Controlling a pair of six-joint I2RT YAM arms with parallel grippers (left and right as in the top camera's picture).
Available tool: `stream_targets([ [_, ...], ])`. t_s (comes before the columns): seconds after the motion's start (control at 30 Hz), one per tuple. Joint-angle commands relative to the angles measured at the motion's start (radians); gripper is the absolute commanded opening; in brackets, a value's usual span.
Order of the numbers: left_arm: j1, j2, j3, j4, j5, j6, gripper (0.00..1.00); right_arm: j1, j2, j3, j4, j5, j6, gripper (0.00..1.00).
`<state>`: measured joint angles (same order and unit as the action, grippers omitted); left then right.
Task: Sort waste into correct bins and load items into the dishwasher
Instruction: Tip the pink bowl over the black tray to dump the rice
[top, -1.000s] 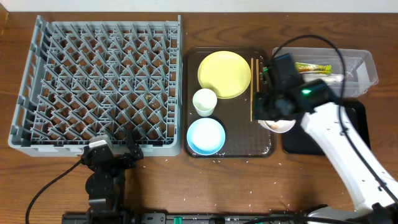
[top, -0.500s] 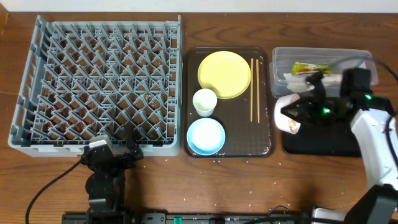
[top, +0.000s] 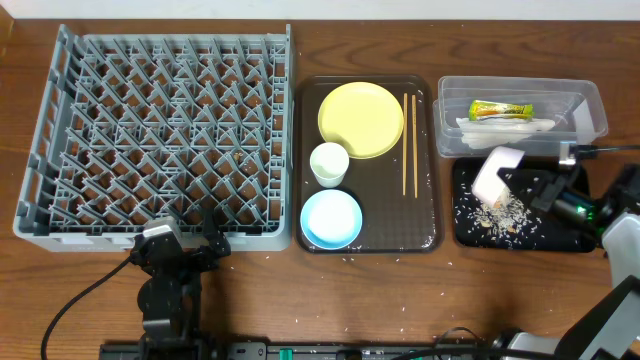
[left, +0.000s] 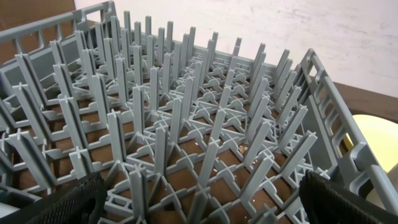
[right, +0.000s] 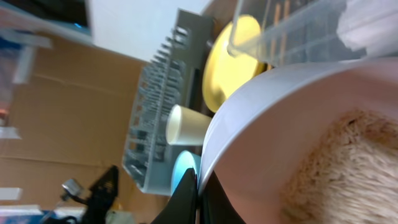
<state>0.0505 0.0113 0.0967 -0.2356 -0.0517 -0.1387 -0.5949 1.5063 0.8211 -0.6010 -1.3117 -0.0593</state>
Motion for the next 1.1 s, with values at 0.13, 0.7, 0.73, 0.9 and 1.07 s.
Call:
stream_targets([
  [0.13, -0.002, -0.001, -0.017, -0.023, -0.001, -0.009, 1.0, -0.081, 0.071, -0.006, 0.062, -0.247, 0.159, 0.01],
  [0.7, -0.002, -0.001, -0.017, -0.023, -0.001, -0.009, 1.0, -0.12, 0.103, -0.006, 0.176, -0.245, 0.591, 0.01],
  [0.73, -0.002, -0.001, -0.017, -0.023, -0.001, -0.009, 1.0, -0.12, 0.103, -0.006, 0.184, -0.235, 0.598, 0.01],
  [0.9, -0.002, -0.001, -0.017, -0.023, -0.001, -0.009, 1.0, -0.121, 0.103, -0.006, 0.204, -0.227, 0.621, 0.01],
  [1.07, -0.002, -0.001, -0.017, -0.023, -0.001, -0.009, 1.0, -0.117, 0.103, -0.006, 0.22, -0.21, 0.62, 0.01],
])
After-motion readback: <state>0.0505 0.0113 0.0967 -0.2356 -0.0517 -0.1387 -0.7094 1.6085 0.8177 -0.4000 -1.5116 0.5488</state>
